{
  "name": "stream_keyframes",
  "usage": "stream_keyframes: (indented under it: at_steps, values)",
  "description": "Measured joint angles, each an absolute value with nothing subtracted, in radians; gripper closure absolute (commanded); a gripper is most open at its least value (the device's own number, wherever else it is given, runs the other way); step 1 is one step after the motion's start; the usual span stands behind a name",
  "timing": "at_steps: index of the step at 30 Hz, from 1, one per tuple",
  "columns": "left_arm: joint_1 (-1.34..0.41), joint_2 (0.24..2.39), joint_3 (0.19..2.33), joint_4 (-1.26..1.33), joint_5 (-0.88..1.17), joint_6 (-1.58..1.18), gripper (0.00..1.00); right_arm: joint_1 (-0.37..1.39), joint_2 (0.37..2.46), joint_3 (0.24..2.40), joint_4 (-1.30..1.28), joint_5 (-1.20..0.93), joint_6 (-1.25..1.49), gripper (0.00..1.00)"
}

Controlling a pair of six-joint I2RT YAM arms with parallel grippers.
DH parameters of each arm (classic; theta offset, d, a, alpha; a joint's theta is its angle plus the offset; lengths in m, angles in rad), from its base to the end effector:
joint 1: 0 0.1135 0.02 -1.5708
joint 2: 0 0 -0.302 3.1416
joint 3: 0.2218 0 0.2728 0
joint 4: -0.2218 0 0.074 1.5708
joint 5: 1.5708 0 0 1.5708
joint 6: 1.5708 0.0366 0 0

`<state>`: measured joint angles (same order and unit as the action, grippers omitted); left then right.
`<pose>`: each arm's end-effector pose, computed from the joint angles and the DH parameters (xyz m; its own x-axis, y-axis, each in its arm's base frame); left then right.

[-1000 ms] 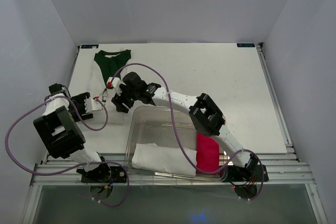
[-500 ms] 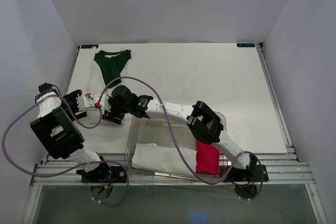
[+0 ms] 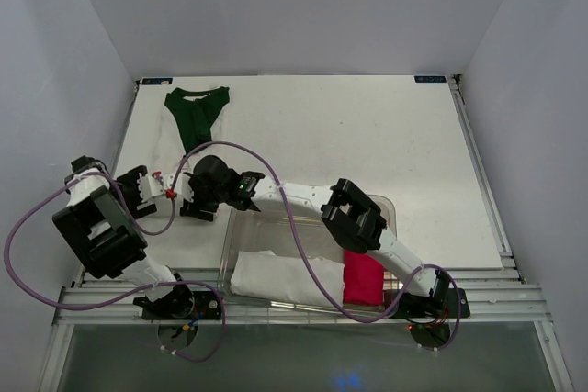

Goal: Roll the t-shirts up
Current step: Roll the T-shirt to the center of the board.

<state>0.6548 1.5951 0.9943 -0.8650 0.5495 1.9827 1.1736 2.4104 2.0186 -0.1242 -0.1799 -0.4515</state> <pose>0.2431 0.1625 0.2098 -0.1203 0.8928 -0.4340 0.9134 0.2708 0.3040 0.2297 0.5644 0.2147 0.2504 -0.5128 -0.8212 -0.9538 0.0148 -0.3001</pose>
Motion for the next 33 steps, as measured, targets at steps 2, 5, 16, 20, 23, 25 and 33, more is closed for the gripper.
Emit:
stream_keyframes:
  at_steps: [2, 5, 16, 20, 23, 25, 33]
  values:
    - [0.656, 1.596, 0.966, -0.848, 0.545, 1.982, 0.10, 1.173, 2.411, 2.013, -0.138, -0.190, -0.461, 0.30]
    - [0.653, 1.596, 0.933, -0.823, 0.534, 1.982, 0.10, 1.172, 2.411, 2.013, -0.171, -0.193, -0.467, 0.30]
    - [0.616, 1.595, 0.904, -0.693, 0.506, 1.963, 0.14, 1.163, 2.429, 2.013, -0.195, -0.190, -0.474, 0.29]
    - [0.612, 1.595, 0.891, -0.654, 0.500, 1.953, 0.25, 1.159, 2.440, 2.013, -0.189, -0.194, -0.473, 0.30]
    - [0.613, 1.595, 0.877, -0.629, 0.492, 1.959, 0.39, 1.159, 2.449, 2.013, -0.184, -0.198, -0.474, 0.31]
    - [0.613, 1.595, 0.871, -0.619, 0.486, 1.962, 0.48, 1.159, 2.453, 2.013, -0.183, -0.200, -0.473, 0.39]
    - [0.612, 1.601, 0.865, -0.628, 0.466, 1.961, 0.89, 1.154, 2.464, 2.013, -0.169, -0.201, -0.462, 0.73]
